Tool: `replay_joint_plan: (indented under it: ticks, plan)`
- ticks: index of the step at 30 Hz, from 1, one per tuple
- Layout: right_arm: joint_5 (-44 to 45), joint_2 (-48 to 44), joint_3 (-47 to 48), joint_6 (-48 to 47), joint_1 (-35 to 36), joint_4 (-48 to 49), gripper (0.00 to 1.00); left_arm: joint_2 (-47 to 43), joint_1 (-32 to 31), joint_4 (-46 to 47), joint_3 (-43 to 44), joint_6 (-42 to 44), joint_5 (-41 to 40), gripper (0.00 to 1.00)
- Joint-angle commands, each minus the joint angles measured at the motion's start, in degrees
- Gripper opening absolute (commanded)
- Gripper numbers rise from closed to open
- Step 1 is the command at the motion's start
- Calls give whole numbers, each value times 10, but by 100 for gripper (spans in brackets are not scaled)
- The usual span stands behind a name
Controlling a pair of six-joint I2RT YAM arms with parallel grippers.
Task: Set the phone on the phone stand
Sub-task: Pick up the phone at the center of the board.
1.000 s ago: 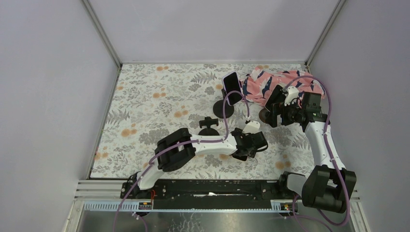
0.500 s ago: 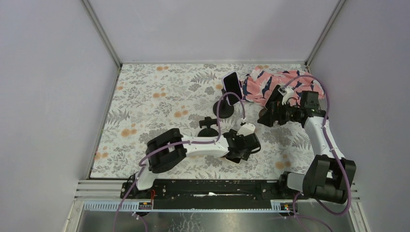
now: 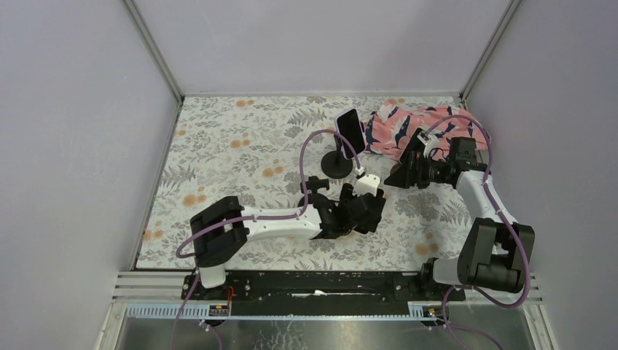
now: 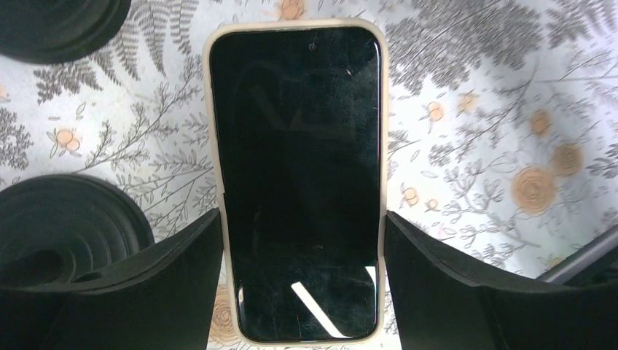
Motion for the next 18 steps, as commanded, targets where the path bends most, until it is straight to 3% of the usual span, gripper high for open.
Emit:
replay_joint_plan:
  ticks: [1, 18]
  plan:
    - [-35, 0, -4, 35, -1, 17, 93, -31, -6, 106, -5, 28, -36, 28]
    - [-111, 39, -7, 74, 6, 10, 74, -37, -19, 168, 24, 97, -62, 28]
